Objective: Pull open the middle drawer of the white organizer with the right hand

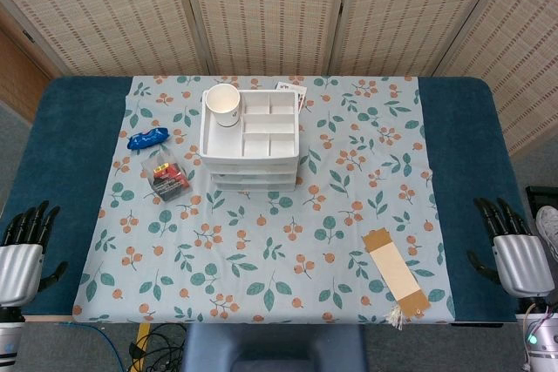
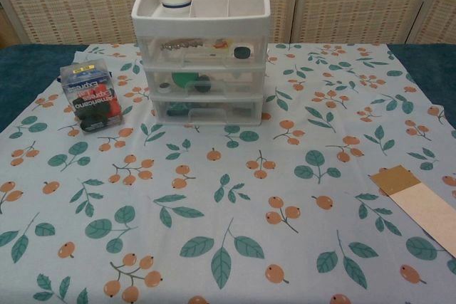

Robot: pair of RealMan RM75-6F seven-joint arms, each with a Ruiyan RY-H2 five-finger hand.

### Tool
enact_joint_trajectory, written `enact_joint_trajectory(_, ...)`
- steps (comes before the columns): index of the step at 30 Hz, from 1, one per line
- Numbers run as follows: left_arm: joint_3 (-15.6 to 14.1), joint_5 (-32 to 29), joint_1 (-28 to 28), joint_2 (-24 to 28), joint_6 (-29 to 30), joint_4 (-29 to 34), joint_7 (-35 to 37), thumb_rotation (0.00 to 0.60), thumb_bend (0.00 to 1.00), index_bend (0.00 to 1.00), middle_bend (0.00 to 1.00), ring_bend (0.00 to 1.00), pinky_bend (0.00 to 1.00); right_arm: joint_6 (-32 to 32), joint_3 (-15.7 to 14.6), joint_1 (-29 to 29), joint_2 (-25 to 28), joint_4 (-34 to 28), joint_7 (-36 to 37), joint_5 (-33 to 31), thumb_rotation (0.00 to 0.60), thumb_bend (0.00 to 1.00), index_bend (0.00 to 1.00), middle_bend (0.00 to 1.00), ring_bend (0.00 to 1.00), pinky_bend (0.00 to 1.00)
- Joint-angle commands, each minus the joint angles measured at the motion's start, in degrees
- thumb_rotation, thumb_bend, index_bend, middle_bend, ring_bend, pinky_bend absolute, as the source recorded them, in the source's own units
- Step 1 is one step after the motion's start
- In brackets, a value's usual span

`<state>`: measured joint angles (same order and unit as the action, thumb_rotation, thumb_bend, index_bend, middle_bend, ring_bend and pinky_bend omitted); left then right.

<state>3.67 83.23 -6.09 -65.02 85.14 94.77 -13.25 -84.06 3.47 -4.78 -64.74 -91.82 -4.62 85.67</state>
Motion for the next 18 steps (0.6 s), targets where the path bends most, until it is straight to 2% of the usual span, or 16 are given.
enact_joint_trajectory(1, -0.01, 0.1, -0.03, -0.01, 0.06, 0.05, -0.04, 0.6, 0.22, 0.02, 0.0, 0.0, 0.08, 0.19, 0.07, -0.15, -0.08, 0.08, -0.01, -0.07, 0.6, 0.33, 0.02, 0.09, 0.0, 0.14)
enact_joint_trajectory(12, 0.06, 0.46, -0.01, 0.17, 0.49, 0.28, 0.22, 0.6, 0.22, 0.02, 0.0, 0.0, 0.08, -0.05, 0.06, -0.34, -0.39, 0.15, 0.15, 0.62, 0.6, 0.33, 0.02, 0.11, 0.03, 0.14)
enact_joint_trajectory(18, -0.13, 1.1, -0.34, 0.28, 0.15, 0.59, 0.14, 0.6, 0.22, 0.03, 0.0, 0.0, 0.08, 1.04, -0.01, -1.76, -0.87, -0.88, 0.53, 2.37, 0.6, 0.33, 0.02, 0.25, 0.16, 0.19)
